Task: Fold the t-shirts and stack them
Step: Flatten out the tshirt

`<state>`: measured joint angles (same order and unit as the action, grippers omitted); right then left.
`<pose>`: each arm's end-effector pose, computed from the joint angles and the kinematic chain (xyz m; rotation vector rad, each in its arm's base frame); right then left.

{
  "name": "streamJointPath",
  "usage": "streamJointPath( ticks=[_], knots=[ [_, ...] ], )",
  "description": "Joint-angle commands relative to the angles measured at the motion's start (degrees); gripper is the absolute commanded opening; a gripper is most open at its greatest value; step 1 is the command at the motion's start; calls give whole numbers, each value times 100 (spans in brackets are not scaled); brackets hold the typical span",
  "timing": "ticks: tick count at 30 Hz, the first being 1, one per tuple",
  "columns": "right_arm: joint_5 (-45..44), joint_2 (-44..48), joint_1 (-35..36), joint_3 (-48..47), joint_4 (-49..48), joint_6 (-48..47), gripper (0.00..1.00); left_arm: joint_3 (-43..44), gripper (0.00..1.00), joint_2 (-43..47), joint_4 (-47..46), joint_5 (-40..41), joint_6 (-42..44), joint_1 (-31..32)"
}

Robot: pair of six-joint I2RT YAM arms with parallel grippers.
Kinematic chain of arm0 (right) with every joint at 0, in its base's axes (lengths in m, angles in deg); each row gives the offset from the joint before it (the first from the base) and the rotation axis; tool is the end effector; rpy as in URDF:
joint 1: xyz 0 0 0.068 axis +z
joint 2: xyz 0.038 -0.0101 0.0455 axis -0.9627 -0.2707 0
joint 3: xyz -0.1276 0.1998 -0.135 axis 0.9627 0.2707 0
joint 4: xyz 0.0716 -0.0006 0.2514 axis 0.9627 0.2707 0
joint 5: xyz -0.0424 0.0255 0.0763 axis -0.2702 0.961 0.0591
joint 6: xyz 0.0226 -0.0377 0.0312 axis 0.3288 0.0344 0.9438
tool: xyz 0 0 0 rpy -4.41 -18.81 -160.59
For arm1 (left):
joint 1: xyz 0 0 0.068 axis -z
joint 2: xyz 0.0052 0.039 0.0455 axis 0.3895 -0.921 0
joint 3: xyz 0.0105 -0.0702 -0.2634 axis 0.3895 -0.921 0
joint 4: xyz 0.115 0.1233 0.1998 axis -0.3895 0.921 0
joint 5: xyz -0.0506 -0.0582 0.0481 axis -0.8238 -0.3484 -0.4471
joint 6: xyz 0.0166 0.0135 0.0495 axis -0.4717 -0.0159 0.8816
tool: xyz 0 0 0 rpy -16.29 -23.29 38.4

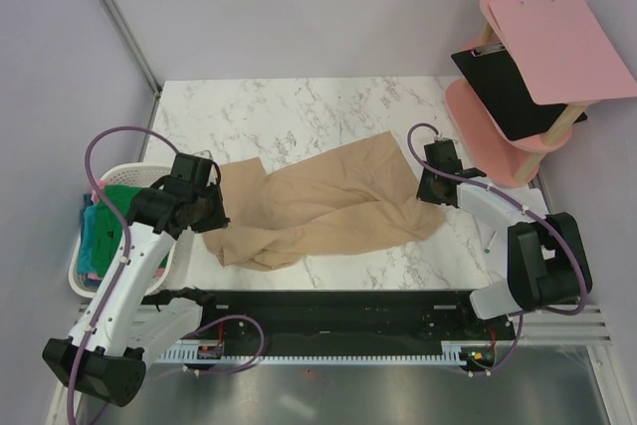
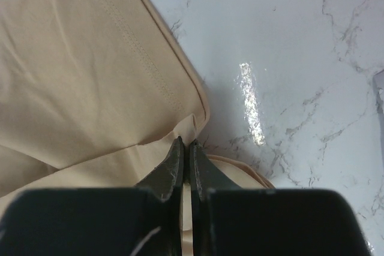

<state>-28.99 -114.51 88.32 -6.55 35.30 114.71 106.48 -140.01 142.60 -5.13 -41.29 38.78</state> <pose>0.2773 0.0628 0.1883 0.3551 2.5131 0.0599 0.1531 -0.0405 0.3138 -0.2797 2.5991 -0.1613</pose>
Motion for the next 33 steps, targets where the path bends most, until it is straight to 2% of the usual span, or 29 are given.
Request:
streamJointPath(
  ticks=[1,3,5,16,18,20,23,28,33],
  knots=[
    [110,-10,-13,46,-175,-66,6,-49,2,6,-235,41,193,-21],
    [136,-98,-5,11,-175,-127,12,-66,2,-29,-261,15,202,-21],
    [233,-221,-5,-6,-201,-136,26,-75,2,-38,-270,-3,211,-13],
    [304,-72,-13,-24,-140,-92,26,-137,2,-73,-331,-47,220,-12],
    [164,130,-5,-50,-78,-84,21,-128,2,-91,-332,-73,220,-12],
    [58,331,-13,-68,9,-39,7,-128,2,-100,-358,-91,220,-13],
    [-83,551,-13,-173,211,-48,0,-146,2,-100,-358,-126,211,-12],
    [-373,1043,-13,-261,440,-31,0,-137,2,-153,-358,-109,202,-12],
    [-645,2062,-5,-60,370,57,0,-93,2,-170,-349,23,193,-21]
  ],
)
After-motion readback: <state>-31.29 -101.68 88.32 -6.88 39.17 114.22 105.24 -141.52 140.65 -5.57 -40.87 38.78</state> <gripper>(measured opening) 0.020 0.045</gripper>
